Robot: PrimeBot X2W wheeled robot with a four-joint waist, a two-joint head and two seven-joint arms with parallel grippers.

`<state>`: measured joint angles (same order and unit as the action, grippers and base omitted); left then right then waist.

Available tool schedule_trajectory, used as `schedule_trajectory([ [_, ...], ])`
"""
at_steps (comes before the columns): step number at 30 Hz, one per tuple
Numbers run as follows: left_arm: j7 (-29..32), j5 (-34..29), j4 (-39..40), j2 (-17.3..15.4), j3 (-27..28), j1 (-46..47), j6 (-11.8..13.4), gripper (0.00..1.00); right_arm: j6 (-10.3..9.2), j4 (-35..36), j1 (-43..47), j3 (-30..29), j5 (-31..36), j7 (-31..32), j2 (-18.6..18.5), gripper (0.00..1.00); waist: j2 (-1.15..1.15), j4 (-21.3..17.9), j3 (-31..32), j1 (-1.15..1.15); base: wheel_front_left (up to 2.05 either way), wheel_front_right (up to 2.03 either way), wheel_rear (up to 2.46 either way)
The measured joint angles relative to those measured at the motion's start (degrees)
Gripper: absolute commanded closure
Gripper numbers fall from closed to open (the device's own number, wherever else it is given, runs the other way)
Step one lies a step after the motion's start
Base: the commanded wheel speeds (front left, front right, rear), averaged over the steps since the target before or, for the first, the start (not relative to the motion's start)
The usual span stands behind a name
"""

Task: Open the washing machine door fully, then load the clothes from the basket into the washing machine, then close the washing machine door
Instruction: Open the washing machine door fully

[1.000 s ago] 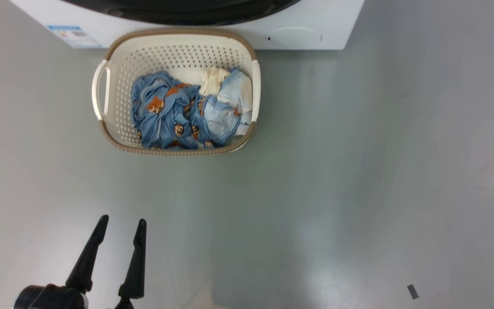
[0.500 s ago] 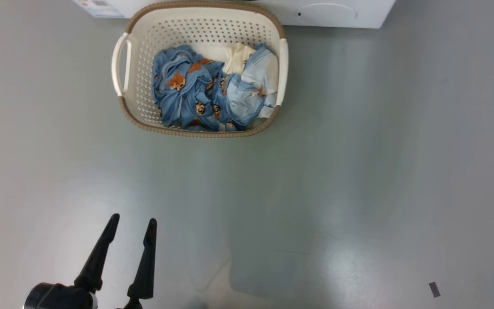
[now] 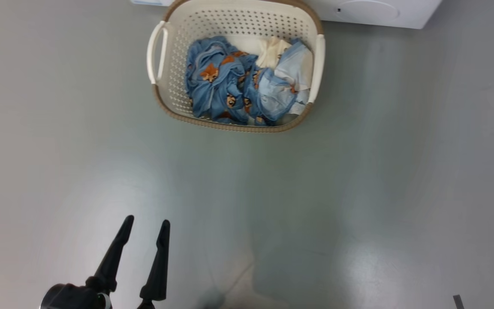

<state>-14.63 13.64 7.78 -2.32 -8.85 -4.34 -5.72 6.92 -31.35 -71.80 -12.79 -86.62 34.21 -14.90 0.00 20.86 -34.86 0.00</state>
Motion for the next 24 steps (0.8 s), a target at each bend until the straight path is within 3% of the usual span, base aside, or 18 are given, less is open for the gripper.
schedule_trajectory([
  [24,0.00,3.25,1.69,0.04,-2.97,1.19,2.03,0.00,0.00,-0.85,-2.31,3.42,0.79,0.49,-3.26,1.00,0.00,4.17,-2.96,0.00,0.00,0.00,0.00],
])
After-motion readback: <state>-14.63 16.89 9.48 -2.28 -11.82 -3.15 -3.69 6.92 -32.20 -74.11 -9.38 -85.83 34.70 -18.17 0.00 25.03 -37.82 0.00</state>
